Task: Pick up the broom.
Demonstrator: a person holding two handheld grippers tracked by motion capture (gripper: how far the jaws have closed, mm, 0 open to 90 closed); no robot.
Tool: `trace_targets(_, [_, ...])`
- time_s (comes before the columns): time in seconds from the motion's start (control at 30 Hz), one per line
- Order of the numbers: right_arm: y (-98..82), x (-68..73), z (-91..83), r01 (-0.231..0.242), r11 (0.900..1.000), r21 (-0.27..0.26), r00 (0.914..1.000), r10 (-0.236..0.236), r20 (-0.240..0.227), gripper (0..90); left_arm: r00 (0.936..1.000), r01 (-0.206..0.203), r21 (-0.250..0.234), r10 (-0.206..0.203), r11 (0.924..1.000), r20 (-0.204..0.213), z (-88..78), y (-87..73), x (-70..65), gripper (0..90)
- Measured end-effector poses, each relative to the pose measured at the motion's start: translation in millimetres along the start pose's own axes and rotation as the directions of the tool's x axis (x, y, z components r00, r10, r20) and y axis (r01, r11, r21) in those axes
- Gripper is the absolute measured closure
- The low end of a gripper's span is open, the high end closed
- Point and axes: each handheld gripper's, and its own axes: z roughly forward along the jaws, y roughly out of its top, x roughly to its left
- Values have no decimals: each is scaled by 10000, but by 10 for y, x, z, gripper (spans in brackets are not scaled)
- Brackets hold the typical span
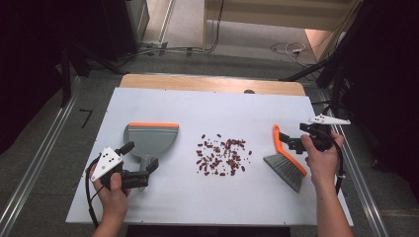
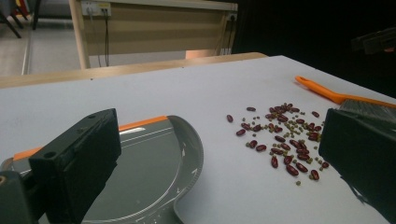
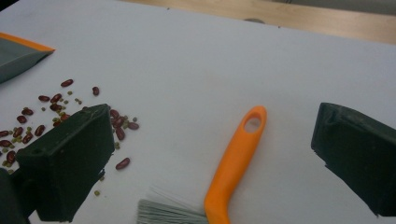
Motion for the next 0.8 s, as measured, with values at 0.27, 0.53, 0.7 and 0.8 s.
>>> trace_targets(0.27, [-51, 9, 154, -502, 9968, 617, 9977, 472, 478, 269, 10000, 0, 45, -1, 10000, 32, -2, -6, 0, 0])
trace_targets(0.53, [-151, 24, 331, -1064, 9746, 1971, 9912, 882, 990, 460, 10000, 25, 100, -25, 9999, 1, 4, -15, 8, 0])
trace_targets(0.7, [-208, 51, 391, -900, 9550, 2825, 9887, 515, 1408, 596, 10000, -5, 139, 4, 9999, 10, 12, -22, 3, 0])
trace_targets(0.8, [-242, 38, 425, -1393, 9364, 3222, 9827, 907, 1613, 630, 10000, 9, 157, -9, 9999, 13, 14, -25, 4, 0])
